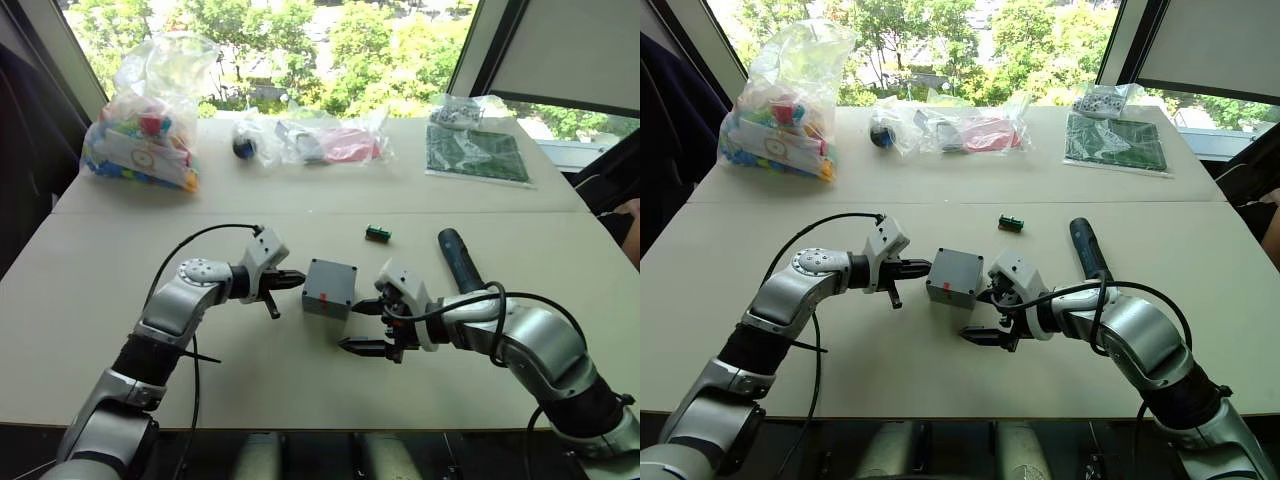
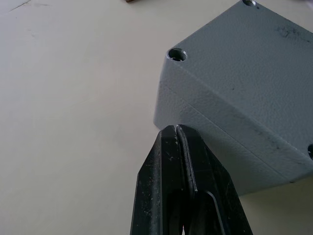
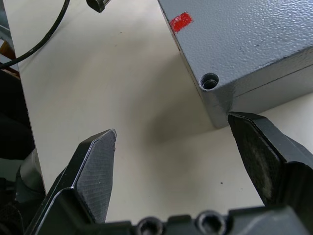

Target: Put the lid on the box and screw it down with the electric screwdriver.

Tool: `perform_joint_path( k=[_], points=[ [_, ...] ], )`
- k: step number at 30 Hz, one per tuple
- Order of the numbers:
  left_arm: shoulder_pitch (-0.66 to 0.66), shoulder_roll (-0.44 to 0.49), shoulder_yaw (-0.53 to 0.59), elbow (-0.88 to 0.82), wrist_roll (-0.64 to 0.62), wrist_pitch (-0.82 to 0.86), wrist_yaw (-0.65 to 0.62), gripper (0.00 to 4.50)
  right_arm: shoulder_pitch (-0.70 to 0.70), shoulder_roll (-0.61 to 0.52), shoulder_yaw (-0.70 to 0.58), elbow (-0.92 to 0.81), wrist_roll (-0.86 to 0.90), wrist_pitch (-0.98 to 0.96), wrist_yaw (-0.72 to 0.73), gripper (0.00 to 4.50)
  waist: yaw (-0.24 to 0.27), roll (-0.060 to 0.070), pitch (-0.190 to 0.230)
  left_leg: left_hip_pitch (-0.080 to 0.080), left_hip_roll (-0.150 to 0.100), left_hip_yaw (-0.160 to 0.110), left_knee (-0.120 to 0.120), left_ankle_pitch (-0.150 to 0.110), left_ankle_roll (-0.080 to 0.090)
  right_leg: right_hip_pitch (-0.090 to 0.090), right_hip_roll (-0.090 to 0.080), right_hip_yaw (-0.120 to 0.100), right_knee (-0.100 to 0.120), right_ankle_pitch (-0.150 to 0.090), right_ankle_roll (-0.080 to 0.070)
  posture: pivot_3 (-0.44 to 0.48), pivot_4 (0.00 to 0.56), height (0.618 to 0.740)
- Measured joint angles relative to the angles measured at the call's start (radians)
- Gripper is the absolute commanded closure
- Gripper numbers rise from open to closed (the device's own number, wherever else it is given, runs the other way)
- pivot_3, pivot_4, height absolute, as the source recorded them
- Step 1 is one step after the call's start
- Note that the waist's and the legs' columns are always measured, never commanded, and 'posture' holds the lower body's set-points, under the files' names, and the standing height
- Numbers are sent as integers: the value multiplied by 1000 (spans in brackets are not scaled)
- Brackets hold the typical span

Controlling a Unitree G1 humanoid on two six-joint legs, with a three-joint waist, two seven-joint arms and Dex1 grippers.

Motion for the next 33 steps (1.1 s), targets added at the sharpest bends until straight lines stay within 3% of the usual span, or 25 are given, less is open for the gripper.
perform_joint_path(
  k=[11, 17, 20, 24, 28, 33],
  points=[
    [-112, -93, -6, 246, 74, -171, -13, 4500, -5, 96, 8, -34, 56, 58, -16, 616, -2, 0, 0, 0, 0, -1, 0, 0, 0, 0, 0, 0, 0, 0, 0, 0, 150, 740],
    [-106, 7, 52, 289, 95, -188, -6, 4500, 13, -58, -65, -46, 15, 9, 1, 616, -2, 0, 0, 0, 0, -1, 0, 0, 0, 0, 0, -1, 1, 0, 0, 0, 150, 740],
    [-63, 53, 86, 184, 72, -139, -33, 4500, 2, -76, -64, -1, -24, -68, 21, 616, -3, 0, 0, 0, 0, -1, 0, 0, 0, 0, 0, -1, 1, 0, 0, 0, 150, 740],
    [102, 64, 150, -66, -78, 54, -60, 4500, -59, -82, -42, 138, -111, -197, 60, 616, -9, 0, 0, 0, 1, 0, 0, 0, 0, 0, -1, 0, 1, 0, 0, 0, 150, 740],
    [226, 100, 167, -258, -148, 179, -48, 4500, -102, -62, 14, 224, -189, -313, 112, 616, -9, 0, 0, 0, 1, 0, 0, 0, 0, 0, 0, 0, 1, 0, 0, 0, 150, 740],
    [257, 86, 165, -339, -169, 226, -4, 4500, -120, -43, 48, 283, -237, -381, 161, 616, 1, 0, 0, 1, 1, 0, 1, 0, 0, 0, -1, 0, 1, 0, 0, 0, 150, 740]
  ],
)
